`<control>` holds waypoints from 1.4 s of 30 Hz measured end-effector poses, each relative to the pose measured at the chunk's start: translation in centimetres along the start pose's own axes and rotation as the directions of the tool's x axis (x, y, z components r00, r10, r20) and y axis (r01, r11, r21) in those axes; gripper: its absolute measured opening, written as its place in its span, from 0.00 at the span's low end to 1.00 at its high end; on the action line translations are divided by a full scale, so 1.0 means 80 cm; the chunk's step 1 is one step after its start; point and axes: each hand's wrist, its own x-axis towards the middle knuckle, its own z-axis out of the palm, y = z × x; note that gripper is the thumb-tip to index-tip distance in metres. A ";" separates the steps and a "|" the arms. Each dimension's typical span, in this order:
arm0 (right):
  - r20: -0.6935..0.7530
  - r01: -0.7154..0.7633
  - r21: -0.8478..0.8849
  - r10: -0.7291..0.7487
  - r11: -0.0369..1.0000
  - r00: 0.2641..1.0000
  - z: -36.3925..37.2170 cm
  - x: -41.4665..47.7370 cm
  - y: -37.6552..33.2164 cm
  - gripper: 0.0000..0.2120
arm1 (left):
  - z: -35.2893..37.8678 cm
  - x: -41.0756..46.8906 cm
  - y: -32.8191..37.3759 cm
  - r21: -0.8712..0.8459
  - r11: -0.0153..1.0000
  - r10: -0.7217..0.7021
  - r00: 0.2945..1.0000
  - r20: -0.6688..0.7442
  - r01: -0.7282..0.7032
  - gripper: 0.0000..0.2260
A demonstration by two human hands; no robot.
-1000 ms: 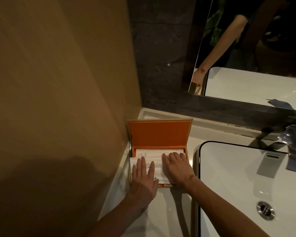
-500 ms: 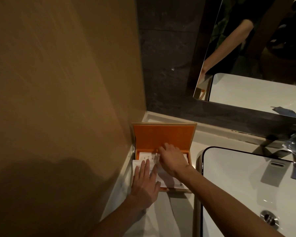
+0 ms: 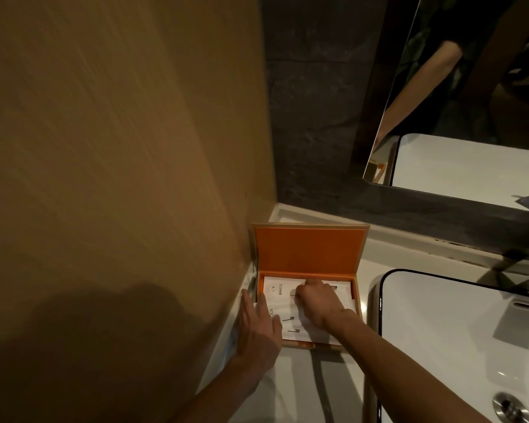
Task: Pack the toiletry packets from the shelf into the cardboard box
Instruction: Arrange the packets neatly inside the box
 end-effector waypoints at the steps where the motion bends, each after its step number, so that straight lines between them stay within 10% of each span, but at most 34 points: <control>1: 0.000 0.000 0.007 0.000 1.000 1.000 -0.001 0.000 -0.002 0.13 | 0.004 0.000 -0.005 0.037 0.999 0.020 1.000 -0.001 -0.020 0.27; 5: -0.010 0.016 0.013 -0.016 1.000 1.000 -0.009 0.000 -0.007 0.12 | 0.014 0.001 -0.021 0.307 0.945 0.116 0.993 -0.005 -0.109 0.27; 19: 0.034 -0.127 -0.017 0.127 0.992 0.991 -0.020 -0.017 0.016 0.14 | 0.007 -0.011 0.016 0.376 0.890 0.206 0.963 0.176 -0.259 0.29; 31: -0.226 -0.069 0.054 0.079 0.996 0.971 0.017 -0.004 -0.003 0.11 | 0.018 0.004 0.002 0.452 0.828 0.259 0.942 0.215 -0.331 0.27; 36: -0.111 0.072 -0.168 -0.091 0.983 0.990 0.041 -0.041 0.008 0.28 | 0.038 0.005 0.008 0.471 0.794 0.338 0.923 0.186 -0.386 0.29; 42: 0.002 -0.131 -0.199 0.134 0.971 0.991 0.062 -0.052 0.026 0.46 | 0.044 0.004 0.014 0.439 0.816 0.343 0.926 0.155 -0.376 0.28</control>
